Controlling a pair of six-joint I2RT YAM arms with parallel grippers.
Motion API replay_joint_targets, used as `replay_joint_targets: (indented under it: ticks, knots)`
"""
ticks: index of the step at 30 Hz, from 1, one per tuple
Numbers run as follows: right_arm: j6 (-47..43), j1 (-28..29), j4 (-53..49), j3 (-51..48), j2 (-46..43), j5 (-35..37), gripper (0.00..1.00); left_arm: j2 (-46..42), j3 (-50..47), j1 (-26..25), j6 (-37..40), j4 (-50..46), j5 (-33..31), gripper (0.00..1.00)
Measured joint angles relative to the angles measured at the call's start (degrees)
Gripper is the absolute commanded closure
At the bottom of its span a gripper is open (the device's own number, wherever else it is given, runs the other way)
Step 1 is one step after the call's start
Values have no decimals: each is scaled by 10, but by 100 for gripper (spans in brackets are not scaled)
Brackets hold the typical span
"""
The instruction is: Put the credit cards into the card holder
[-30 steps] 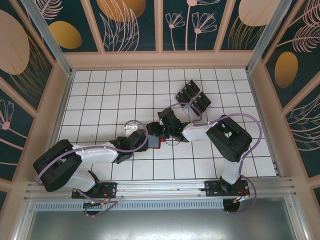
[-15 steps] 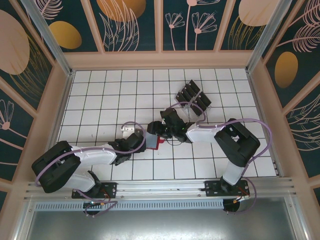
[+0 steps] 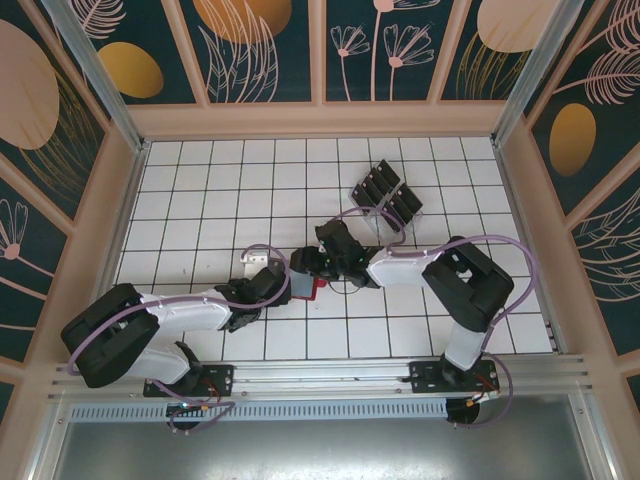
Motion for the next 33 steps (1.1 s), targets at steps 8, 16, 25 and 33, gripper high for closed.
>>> replay_joint_targets:
  ticks: [8,16,25,33]
  knots:
    - [3,0,6,3,24,0,44,0,0,0,0,0,0,2]
    - [2,0,11,17,36,-3,45,0,0,0,0,0,0,2]
    - [2,1,10,28,37,-15,45,-7,0,0,0,0,1,2]
    - [3,2,14,36,37,-28,45,-41,0,0,1,-12,-2,2]
